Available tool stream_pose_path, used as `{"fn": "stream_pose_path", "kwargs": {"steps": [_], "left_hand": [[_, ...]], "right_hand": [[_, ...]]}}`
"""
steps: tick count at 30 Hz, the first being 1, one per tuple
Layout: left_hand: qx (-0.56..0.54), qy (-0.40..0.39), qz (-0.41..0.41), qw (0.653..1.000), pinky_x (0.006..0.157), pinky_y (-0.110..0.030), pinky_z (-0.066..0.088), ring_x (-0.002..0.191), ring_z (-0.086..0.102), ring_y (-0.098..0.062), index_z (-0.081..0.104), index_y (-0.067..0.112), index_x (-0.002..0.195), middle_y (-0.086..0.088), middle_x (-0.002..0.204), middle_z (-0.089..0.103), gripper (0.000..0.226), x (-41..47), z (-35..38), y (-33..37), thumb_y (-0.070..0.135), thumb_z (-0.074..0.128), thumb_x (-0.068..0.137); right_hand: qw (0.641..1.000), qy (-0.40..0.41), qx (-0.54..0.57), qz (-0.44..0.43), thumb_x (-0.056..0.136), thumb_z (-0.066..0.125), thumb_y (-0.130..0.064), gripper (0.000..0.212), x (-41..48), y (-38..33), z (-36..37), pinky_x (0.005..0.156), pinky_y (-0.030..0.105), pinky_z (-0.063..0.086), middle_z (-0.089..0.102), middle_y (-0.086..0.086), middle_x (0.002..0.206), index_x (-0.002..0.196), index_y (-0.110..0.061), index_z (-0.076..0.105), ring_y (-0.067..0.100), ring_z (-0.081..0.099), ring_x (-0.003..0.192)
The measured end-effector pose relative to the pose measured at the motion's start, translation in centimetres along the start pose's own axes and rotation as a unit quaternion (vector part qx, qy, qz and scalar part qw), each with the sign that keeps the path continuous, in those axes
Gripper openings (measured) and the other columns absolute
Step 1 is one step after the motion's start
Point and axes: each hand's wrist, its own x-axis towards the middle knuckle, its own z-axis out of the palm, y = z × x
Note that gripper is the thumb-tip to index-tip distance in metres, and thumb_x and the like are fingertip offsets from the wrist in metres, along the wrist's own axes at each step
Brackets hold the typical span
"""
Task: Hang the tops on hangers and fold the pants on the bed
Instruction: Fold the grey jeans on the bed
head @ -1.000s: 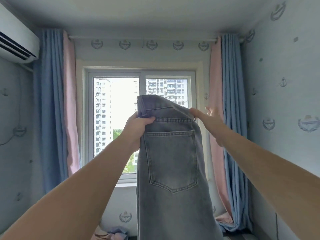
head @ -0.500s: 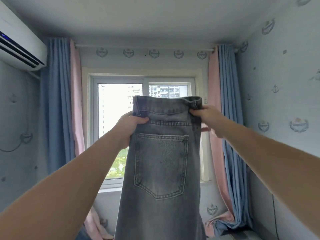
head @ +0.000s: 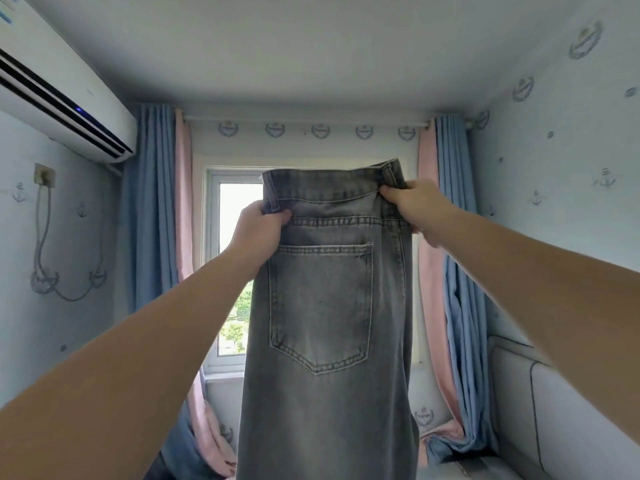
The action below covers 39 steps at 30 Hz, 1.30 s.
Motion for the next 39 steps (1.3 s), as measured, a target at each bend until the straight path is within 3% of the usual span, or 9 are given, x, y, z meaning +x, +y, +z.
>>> {"fn": "stream_pose_path", "kwargs": {"steps": [4, 9, 13, 17, 19, 24, 29, 35, 39], "left_hand": [[-0.013, -0.015, 0.010, 1.000, 0.094, -0.045, 0.055, 0.096, 0.070, -0.022, 0.068, 0.024, 0.097, 0.000, 0.103, 0.074, 0.014, -3.5, -1.3, 3.6, 0.017, 0.057, 0.100], [-0.038, -0.025, -0.009, 0.999, 0.086, -0.042, 0.059, 0.089, 0.074, -0.021, 0.068, 0.021, 0.101, -0.001, 0.098, 0.076, 0.012, -7.3, -2.4, 7.2, 0.016, 0.057, 0.099], [-0.045, -0.022, -0.039, 0.998, 0.088, -0.044, 0.058, 0.092, 0.073, -0.024, 0.067, 0.019, 0.103, -0.003, 0.100, 0.076, 0.011, -9.3, -3.3, 8.3, 0.016, 0.057, 0.099], [-0.030, -0.017, -0.074, 0.997, 0.091, -0.046, 0.057, 0.096, 0.072, -0.025, 0.066, 0.015, 0.115, -0.004, 0.105, 0.075, 0.019, -10.5, -4.3, 6.8, 0.021, 0.060, 0.098], [-0.022, -0.015, -0.087, 0.996, 0.083, -0.041, 0.059, 0.094, 0.073, -0.024, 0.066, 0.014, 0.116, -0.004, 0.106, 0.075, 0.020, -10.8, -4.9, 5.2, 0.022, 0.061, 0.098], [-0.007, -0.011, -0.127, 0.992, 0.068, -0.027, 0.051, 0.094, 0.069, -0.019, 0.064, 0.013, 0.118, -0.002, 0.107, 0.072, 0.021, -11.6, -5.6, -1.2, 0.021, 0.063, 0.098], [-0.002, -0.007, -0.176, 0.984, 0.089, -0.036, 0.055, 0.100, 0.068, -0.023, 0.066, 0.017, 0.107, -0.001, 0.105, 0.072, 0.010, -11.7, -6.2, -10.3, 0.018, 0.064, 0.097], [0.015, -0.026, -0.276, 0.961, 0.092, -0.041, 0.055, 0.099, 0.069, -0.027, 0.070, 0.015, 0.099, -0.004, 0.102, 0.074, 0.010, -12.2, -6.7, -25.6, 0.008, 0.064, 0.095], [0.032, -0.037, -0.352, 0.935, 0.089, -0.039, 0.056, 0.093, 0.067, -0.029, 0.071, 0.014, 0.086, 0.000, 0.082, 0.074, 0.024, -12.7, -6.7, -38.7, -0.009, 0.063, 0.088]], "right_hand": [[1.000, 0.025, -0.004, -0.018, 0.099, 0.062, -0.025, 0.014, -3.8, -3.3, -1.7, 0.049, 0.016, 0.046, 0.068, 0.002, 0.084, 0.090, -0.016, 0.067, 0.015, 0.063, 0.073], [0.999, 0.042, 0.005, -0.028, 0.099, 0.062, -0.024, 0.020, -7.3, -6.3, -2.9, 0.082, 0.036, 0.055, 0.072, 0.017, 0.102, 0.094, -0.006, 0.070, 0.027, 0.068, 0.086], [0.999, 0.037, 0.006, -0.020, 0.098, 0.062, -0.025, 0.023, -8.6, -7.1, -2.7, 0.093, 0.043, 0.054, 0.072, 0.020, 0.109, 0.098, -0.004, 0.071, 0.029, 0.069, 0.094], [1.000, 0.023, 0.008, 0.002, 0.098, 0.063, -0.027, 0.023, -8.9, -5.8, -1.5, 0.091, 0.040, 0.053, 0.071, 0.019, 0.109, 0.097, -0.006, 0.071, 0.029, 0.068, 0.099], [1.000, 0.013, 0.007, 0.016, 0.098, 0.063, -0.026, 0.028, -9.0, -4.4, -0.5, 0.080, 0.034, 0.052, 0.071, 0.018, 0.106, 0.106, 0.000, 0.071, 0.027, 0.067, 0.092], [0.998, -0.029, 0.005, 0.060, 0.099, 0.062, -0.023, 0.013, -9.6, 1.4, 2.7, 0.065, 0.024, 0.051, 0.070, 0.008, 0.092, 0.094, -0.013, 0.069, 0.016, 0.063, 0.075], [0.993, -0.060, -0.012, 0.105, 0.097, 0.064, -0.026, 0.014, -9.6, 9.6, 7.4, 0.065, 0.027, 0.050, 0.070, 0.005, 0.095, 0.102, -0.014, 0.068, 0.016, 0.064, 0.080], [0.971, -0.132, -0.052, 0.192, 0.099, 0.062, -0.026, 0.013, -10.4, 22.7, 14.0, 0.077, 0.033, 0.055, 0.070, 0.003, 0.090, 0.095, -0.016, 0.070, 0.015, 0.062, 0.077], [0.948, -0.185, -0.079, 0.248, 0.097, 0.064, -0.017, 0.011, -10.7, 34.3, 19.7, 0.077, 0.034, 0.055, 0.072, 0.006, 0.090, 0.095, -0.009, 0.072, 0.021, 0.066, 0.082]]}}
